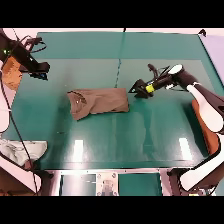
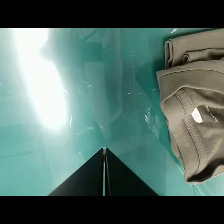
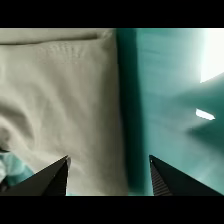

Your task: Fold the shirts.

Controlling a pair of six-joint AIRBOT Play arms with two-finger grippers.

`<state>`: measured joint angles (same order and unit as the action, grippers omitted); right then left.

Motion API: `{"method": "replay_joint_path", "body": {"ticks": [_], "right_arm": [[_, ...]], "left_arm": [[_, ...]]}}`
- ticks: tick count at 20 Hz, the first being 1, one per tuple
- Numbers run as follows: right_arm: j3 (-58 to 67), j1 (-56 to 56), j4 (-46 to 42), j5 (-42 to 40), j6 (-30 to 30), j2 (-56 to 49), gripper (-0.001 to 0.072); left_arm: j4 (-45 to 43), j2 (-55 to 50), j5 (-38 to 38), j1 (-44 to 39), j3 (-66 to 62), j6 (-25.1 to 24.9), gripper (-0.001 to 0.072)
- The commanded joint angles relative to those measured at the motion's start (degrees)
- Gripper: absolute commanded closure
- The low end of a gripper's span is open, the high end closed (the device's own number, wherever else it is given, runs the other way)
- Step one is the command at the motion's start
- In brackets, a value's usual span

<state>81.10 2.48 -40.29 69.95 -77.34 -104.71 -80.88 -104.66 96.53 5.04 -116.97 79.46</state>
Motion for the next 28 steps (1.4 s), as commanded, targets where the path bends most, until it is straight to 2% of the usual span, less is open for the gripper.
{"method": "replay_joint_path", "body": {"ticks": [1,3,4,5,6,7,11,14,19,24,28], "right_arm": [[-4.1,4.6,8.0,-5.8,3.0,-1.8,0.0143],[-3.9,8.8,9.4,-9.0,3.0,-2.8,0.0145],[-3.6,10.4,10.6,-9.7,3.0,-3.1,0.017],[-3.0,11.4,11.4,-9.7,3.0,-3.1,0.0323],[-1.7,12.0,11.3,-9.4,3.0,-3.1,0.06],[0.0,12.2,11.4,-8.7,3.0,-3.1,0.0669],[9.0,9.1,10.9,-3.7,1.8,1.4,0.0688],[14.8,1.8,6.4,-0.8,-2.5,9.8,0.0689],[17.9,-17.2,1.6,2.1,-7.9,21.9,0.0688],[17.9,-38.1,-2.1,2.6,-10.4,26.9,0.0689],[17.9,-50.1,-14.3,6.7,-13.2,27.5,0.0689]], "left_arm": [[0.3,0.0,-0.1,0.0,0.0,0.7,0.0684],[0.3,0.0,0.1,0.0,0.0,0.7,0.0684],[0.3,0.0,0.0,0.0,0.0,0.7,0.0684],[0.3,0.0,0.0,0.0,0.0,0.7,0.0684],[0.3,0.0,0.0,0.0,0.0,0.6,0.0684],[0.3,0.0,0.0,0.0,0.0,0.6,0.0684],[0.3,0.0,0.1,0.0,0.0,0.6,0.0684],[0.3,0.0,0.1,0.0,0.0,0.6,0.0684],[2.4,0.0,0.1,0.0,0.0,0.6,0.0684],[3.5,0.0,0.1,0.0,0.0,0.6,0.0684],[3.6,0.0,0.1,0.0,0.0,0.6,0.0684]]}}
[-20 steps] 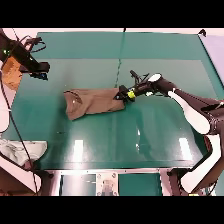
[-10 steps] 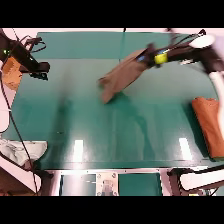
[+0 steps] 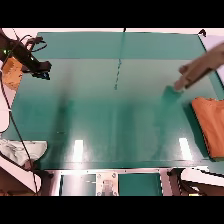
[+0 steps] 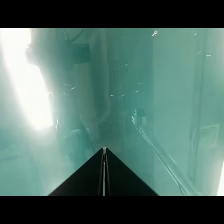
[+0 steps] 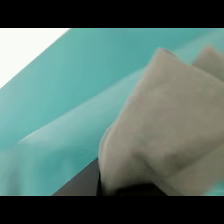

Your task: Fold the shirts.

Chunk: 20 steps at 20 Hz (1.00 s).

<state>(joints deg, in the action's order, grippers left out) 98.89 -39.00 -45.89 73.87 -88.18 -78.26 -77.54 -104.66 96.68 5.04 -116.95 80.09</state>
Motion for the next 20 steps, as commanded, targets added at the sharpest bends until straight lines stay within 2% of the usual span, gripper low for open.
{"method": "replay_joint_path", "body": {"ticks": [1,3,8,15,18,20], "right_arm": [[0.0,-10.6,-13.0,4.0,-3.2,1.2,0.0689],[0.0,-13.0,-20.9,6.1,-5.7,1.6,0.0689],[-1.2,-14.5,-34.6,14.2,-9.2,2.7,0.0689],[-7.3,-14.5,-46.3,22.8,-11.9,6.2,0.0689],[-13.2,-14.5,-47.1,23.2,-11.9,6.3,0.0689],[-18.6,-14.5,-50.6,23.1,-12.4,6.2,0.0688]], "left_arm": [[0.4,0.0,-0.1,0.0,0.1,0.0,0.0684],[0.6,0.0,-0.2,0.0,0.1,0.0,0.0684],[2.1,0.0,-0.1,0.0,0.1,0.0,0.0684],[3.0,0.0,0.0,0.0,0.1,-0.1,0.0684],[3.0,0.0,0.0,0.0,0.1,-0.2,0.0684],[3.0,0.0,0.2,0.0,0.1,-0.2,0.0684]]}}
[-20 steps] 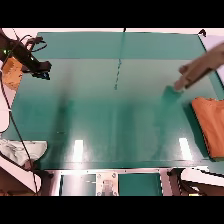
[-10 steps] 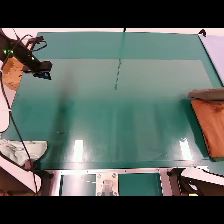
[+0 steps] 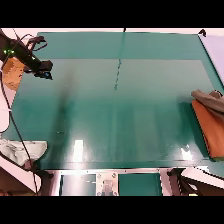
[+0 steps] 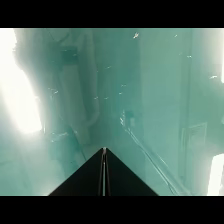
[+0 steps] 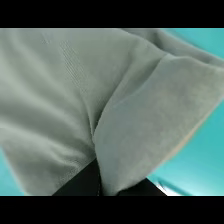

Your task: Fold the shirts.

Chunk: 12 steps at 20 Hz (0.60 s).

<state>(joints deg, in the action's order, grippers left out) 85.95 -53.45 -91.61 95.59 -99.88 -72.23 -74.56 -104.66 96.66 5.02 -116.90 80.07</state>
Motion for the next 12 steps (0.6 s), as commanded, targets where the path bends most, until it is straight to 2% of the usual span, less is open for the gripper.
{"method": "replay_joint_path", "body": {"ticks": [1,5,6,8,12], "right_arm": [[-8.5,-0.1,-7.3,0.9,-0.7,0.2,0.0688],[-18.1,-0.8,-12.0,-3.3,-0.7,0.1,0.0687],[-19.5,-1.2,-12.0,-4.9,-0.7,0.1,0.0642],[-20.6,-1.7,-12.0,-6.7,-0.7,-0.4,0.013],[-17.3,-0.8,-9.4,-6.6,-0.7,-0.5,0.0114]], "left_arm": [[0.0,0.0,0.3,0.0,0.0,-0.2,0.0684],[0.0,0.0,-0.1,0.0,0.0,-0.2,0.0684],[0.1,0.0,-0.4,0.0,0.0,-0.2,0.0684],[0.1,0.0,-1.2,0.0,0.0,-0.2,0.0684],[2.2,0.1,-1.3,0.0,0.0,-0.1,0.0685]]}}
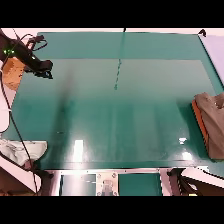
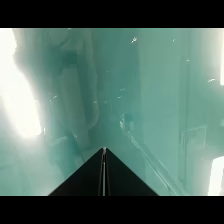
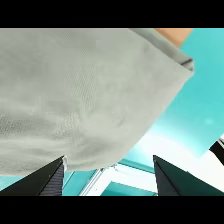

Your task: Fold the shirts.

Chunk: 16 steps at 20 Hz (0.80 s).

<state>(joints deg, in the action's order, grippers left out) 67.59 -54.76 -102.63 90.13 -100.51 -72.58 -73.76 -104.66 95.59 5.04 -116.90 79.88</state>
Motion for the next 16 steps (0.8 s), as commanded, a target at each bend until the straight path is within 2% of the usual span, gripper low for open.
{"method": "replay_joint_path", "body": {"ticks": [1,2,3,4,8,12,16], "right_arm": [[2.9,1.2,4.1,-1.2,0.0,-0.1,0.0119],[4.9,2.1,7.7,-1.3,0.0,-0.1,0.024],[6.5,3.4,11.7,-1.8,0.0,-0.1,0.0518],[7.7,5.1,16.1,-2.6,0.1,0.0,0.0681],[6.8,16.4,29.7,-4.9,4.7,2.2,0.0688],[-6.8,35.2,31.3,-9.4,6.9,10.8,0.069],[-21.0,53.2,34.2,-18.9,3.3,18.3,0.0688]], "left_arm": [[2.0,0.3,0.2,0.0,0.0,0.7,0.0685],[2.3,0.8,0.5,0.0,0.0,1.2,0.0685],[2.0,1.7,0.9,-0.2,0.0,1.3,0.0686],[2.1,2.9,1.2,-0.5,0.3,1.3,0.0685],[2.0,12.9,-0.2,-1.4,12.2,1.6,0.0685],[1.7,30.4,-5.9,-1.4,37.2,1.1,0.0685],[2.1,47.5,-10.8,-1.4,59.9,1.1,0.0685]]}}
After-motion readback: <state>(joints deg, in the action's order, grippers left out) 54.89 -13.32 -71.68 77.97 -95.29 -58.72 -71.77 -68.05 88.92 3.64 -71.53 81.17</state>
